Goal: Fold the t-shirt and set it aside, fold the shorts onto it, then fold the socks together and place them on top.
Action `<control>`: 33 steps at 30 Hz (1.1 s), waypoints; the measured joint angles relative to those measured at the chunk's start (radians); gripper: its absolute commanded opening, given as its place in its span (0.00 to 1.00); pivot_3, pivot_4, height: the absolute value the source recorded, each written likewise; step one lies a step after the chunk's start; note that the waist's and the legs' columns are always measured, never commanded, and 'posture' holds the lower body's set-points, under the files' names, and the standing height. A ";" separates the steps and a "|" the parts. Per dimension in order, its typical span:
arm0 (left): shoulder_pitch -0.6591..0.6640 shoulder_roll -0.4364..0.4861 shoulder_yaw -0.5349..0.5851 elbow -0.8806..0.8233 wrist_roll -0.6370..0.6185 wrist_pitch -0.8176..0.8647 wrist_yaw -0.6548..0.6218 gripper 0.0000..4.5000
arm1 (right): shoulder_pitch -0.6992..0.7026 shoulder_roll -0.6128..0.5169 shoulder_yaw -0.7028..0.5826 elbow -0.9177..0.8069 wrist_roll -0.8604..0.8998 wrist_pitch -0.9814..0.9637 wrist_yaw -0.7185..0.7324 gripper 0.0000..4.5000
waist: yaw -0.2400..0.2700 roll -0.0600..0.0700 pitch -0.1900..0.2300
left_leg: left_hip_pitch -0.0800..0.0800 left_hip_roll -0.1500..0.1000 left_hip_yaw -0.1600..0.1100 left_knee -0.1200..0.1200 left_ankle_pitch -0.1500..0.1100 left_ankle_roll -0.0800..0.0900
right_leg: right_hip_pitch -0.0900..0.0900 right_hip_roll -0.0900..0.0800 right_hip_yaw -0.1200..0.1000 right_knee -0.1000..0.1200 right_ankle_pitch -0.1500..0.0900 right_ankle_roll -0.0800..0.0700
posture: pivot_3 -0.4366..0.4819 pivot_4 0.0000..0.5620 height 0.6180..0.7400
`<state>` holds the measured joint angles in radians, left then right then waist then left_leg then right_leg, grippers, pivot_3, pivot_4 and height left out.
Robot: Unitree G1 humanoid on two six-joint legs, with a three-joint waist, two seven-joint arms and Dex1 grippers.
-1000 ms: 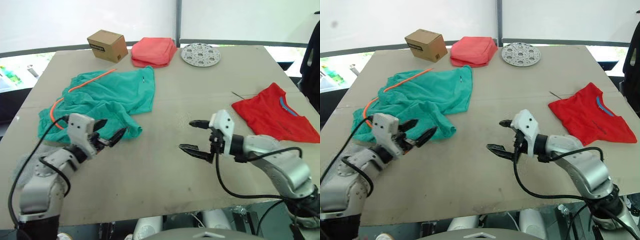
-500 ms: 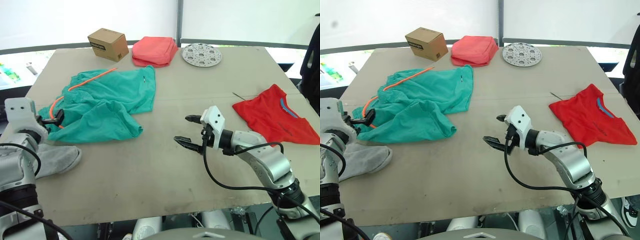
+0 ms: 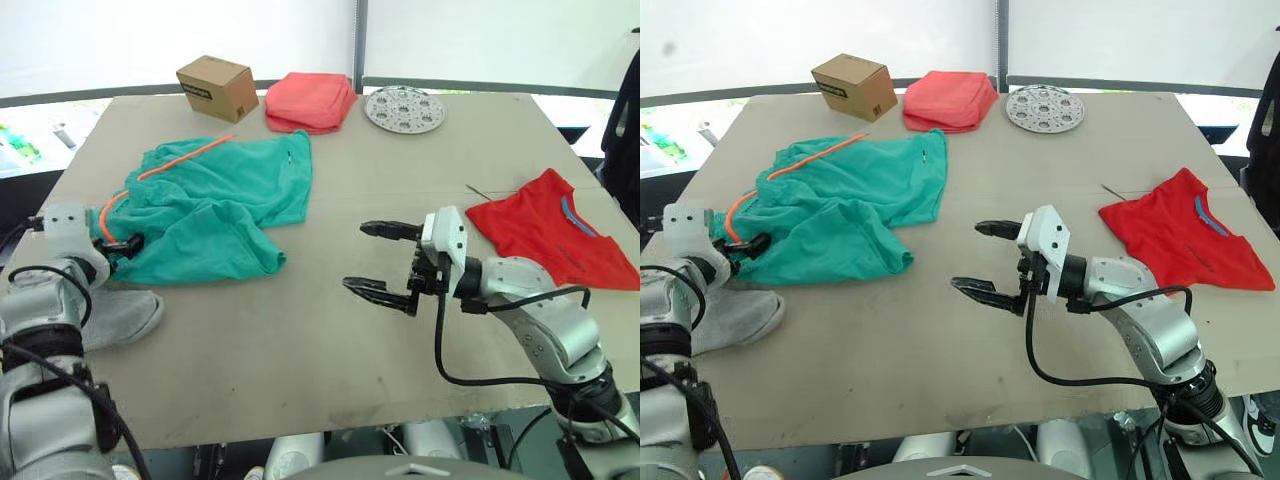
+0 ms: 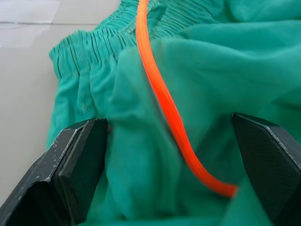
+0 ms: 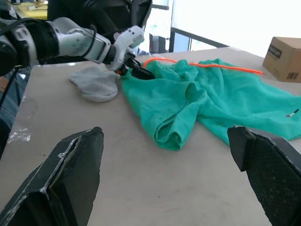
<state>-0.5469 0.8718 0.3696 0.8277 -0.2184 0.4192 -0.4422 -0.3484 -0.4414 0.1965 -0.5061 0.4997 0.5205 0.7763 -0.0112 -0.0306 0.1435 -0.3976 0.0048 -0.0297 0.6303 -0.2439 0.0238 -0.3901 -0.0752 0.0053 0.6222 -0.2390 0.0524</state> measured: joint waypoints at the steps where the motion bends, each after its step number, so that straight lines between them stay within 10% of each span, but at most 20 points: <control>1: 0.000 0.000 0.000 0.003 0.000 -0.004 0.000 0.89 | 0.000 0.000 -0.001 0.000 0.000 0.000 0.000 1.00 | -0.001 0.000 0.000 | 0.000 0.000 0.000 0.000 0.000 0.000 | 0.000 0.000 0.000 0.000 0.000 0.000 | 0.48 0.27 1.00; 10: -0.069 0.002 0.037 0.171 -0.023 -0.118 -0.037 0.04 | -0.002 -0.005 -0.006 0.003 -0.012 0.004 -0.031 1.00 | -0.001 -0.002 -0.002 | 0.000 0.000 0.001 -0.001 0.000 0.000 | -0.001 -0.002 0.001 0.001 0.000 0.000 | 0.48 0.27 1.00; 19: 0.012 -0.129 0.163 -0.422 -0.308 0.422 0.062 0.01 | -0.047 -0.005 -0.014 0.062 -0.027 -0.006 -0.027 1.00 | 0.001 -0.002 -0.004 | -0.002 -0.001 0.003 0.001 0.000 0.000 | -0.002 -0.004 0.002 0.002 0.000 0.000 | 0.48 0.27 1.00; 33: -0.108 -0.903 0.374 -1.003 -0.536 1.043 0.657 0.01 | -0.037 -0.038 0.019 0.099 -0.110 0.127 -0.105 1.00 | 0.011 -0.003 -0.005 | 0.000 -0.004 0.000 0.006 0.001 -0.001 | 0.002 0.006 -0.004 0.004 0.003 0.004 | 0.48 0.27 1.00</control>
<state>-0.6554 -0.0312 0.7438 -0.1757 -0.7540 1.4618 0.2147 -0.3849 -0.4796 0.2158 -0.4070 0.3893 0.6474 0.6711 0.0001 -0.0333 0.1386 -0.3977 0.0010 -0.0293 0.6361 -0.2426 0.0226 -0.3878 -0.0694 0.0017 0.6262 -0.2364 0.0565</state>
